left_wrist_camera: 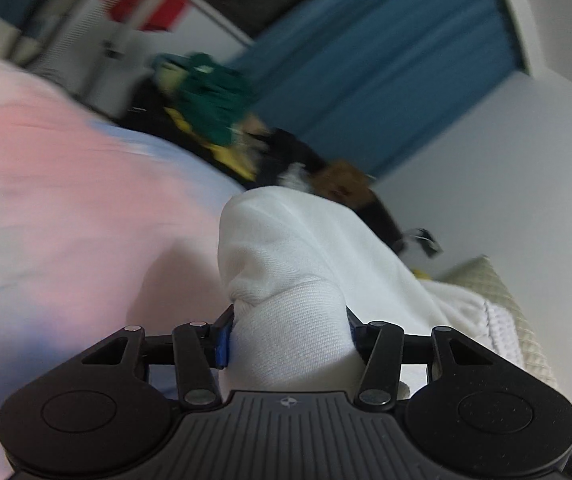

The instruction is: Fold clothes

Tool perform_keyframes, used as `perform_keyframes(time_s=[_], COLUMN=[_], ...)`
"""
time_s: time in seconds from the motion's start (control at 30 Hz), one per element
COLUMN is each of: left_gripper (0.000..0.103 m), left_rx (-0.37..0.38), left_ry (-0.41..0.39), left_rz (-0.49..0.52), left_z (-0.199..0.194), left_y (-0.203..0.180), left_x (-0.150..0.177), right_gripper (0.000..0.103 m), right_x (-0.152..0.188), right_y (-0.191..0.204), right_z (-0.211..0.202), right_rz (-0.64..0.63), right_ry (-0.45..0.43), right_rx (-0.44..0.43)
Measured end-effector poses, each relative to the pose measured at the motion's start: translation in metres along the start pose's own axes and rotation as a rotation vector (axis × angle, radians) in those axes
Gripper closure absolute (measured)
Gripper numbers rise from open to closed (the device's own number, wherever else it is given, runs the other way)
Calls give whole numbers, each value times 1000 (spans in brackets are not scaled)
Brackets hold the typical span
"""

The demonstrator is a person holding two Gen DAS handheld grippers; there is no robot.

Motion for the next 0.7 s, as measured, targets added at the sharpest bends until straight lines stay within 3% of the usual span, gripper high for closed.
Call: perform_keyframes(time_s=[0.17,0.3,0.47,0.6,0.7], left_gripper=[51,51,51,50,48], left_rx=[104,126,84,62,31], left_ry=[55,112,198,213,199], left_rz=[-1,69,129,161,213], left_z=[103,170,227,251,255], left_y=[-63,-88,-60,-35,-32], left_x=[13,48,87,92,90], right_gripper=[60,60,60,58,51], right_x=[-52,-55,-9,17,22], right_y=[-75,-145,-224,-249,-253], right_z=[-3,-11,-16,-19,-17], right_rz=[-12,27,185,259,281], right_ry=[-124,-198,-155,-166,-157], right_rx=[62,120,227,209,217])
Point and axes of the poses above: each gripper's, at about its wrist camera, not at the fingertips, and z roughly the way its jaws point, y to its left, x to its underside, the point moved 9 cm from there along z, roughly the way its jaws point, and after that the axes turned 13 degrees about -x, right-handed, at the moved point
